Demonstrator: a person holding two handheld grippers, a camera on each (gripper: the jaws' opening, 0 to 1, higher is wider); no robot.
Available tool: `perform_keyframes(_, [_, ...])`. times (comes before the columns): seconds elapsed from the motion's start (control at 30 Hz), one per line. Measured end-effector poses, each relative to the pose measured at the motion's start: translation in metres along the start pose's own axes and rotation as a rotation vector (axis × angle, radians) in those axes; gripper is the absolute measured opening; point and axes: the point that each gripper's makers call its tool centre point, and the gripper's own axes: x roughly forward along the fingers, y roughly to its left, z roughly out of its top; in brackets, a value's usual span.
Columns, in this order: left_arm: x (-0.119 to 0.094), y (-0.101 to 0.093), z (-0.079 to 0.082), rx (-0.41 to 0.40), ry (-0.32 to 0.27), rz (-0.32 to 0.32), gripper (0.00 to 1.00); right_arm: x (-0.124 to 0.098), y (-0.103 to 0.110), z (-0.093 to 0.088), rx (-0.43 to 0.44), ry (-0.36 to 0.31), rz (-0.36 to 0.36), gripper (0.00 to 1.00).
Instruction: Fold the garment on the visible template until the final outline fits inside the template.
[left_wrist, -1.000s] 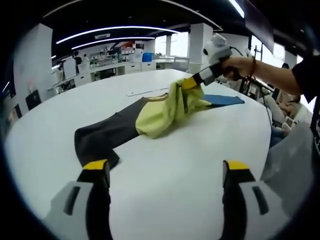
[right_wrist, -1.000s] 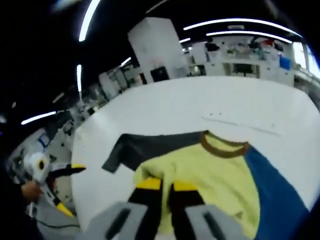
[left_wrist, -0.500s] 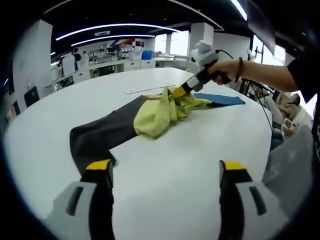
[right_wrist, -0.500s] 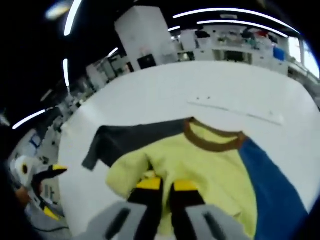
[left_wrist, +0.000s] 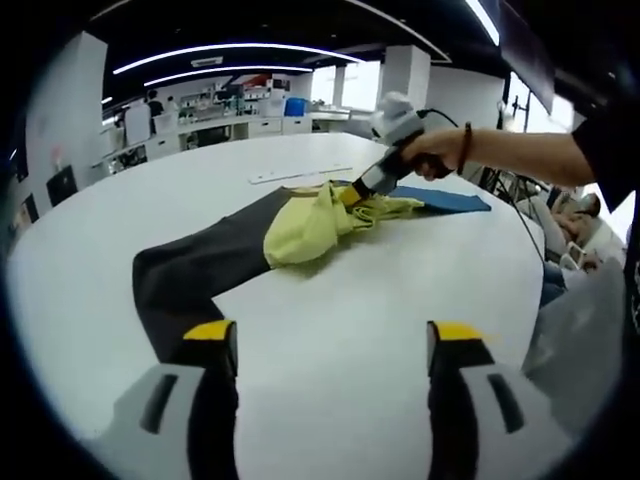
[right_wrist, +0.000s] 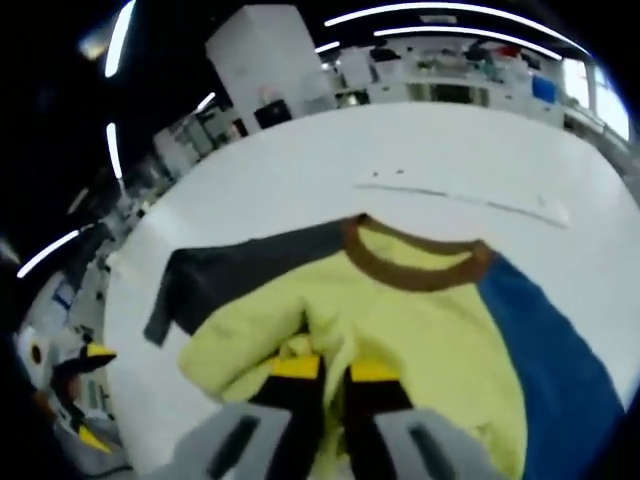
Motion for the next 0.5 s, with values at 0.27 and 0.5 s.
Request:
perform_keyframes(0.27, [0.007,-0.007,0.005,-0.027,0.0,-0.013,0.65,-0.019,0.008,0.009,0.024,-0.031,0.046,0.29])
perform_keyframes(0.5, [0.015,-0.007,0.019,-0.055,-0.033,-0.029,0.6,-0.057,0.003,0.016,0.034,-0.101,0.047,0.45])
